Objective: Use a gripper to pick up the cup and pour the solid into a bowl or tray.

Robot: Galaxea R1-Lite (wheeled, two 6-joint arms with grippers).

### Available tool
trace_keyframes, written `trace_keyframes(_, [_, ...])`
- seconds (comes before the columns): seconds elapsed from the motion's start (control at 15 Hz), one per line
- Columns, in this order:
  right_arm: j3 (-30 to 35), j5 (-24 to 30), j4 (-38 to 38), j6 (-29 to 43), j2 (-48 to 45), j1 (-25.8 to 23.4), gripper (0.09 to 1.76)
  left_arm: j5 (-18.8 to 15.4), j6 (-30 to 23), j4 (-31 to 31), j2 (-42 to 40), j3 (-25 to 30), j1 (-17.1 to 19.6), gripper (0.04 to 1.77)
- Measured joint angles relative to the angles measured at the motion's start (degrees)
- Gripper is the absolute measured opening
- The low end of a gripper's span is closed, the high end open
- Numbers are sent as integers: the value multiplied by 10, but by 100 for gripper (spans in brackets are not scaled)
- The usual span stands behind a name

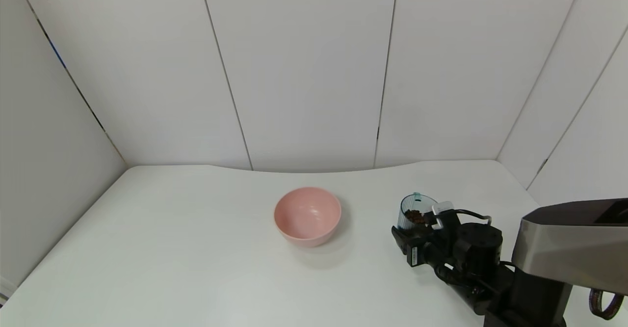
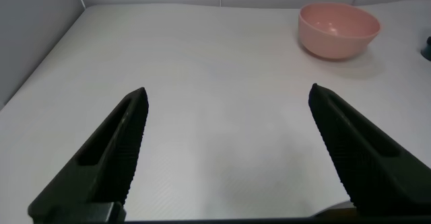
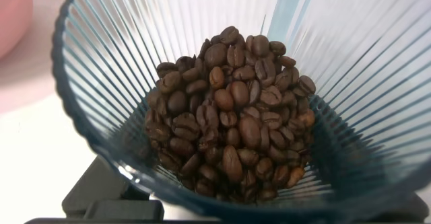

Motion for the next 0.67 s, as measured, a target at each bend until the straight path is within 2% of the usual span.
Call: trace_keyframes(0.67, [1, 1, 2, 0, -4, 0, 135, 0, 0, 0, 0, 0, 0, 172])
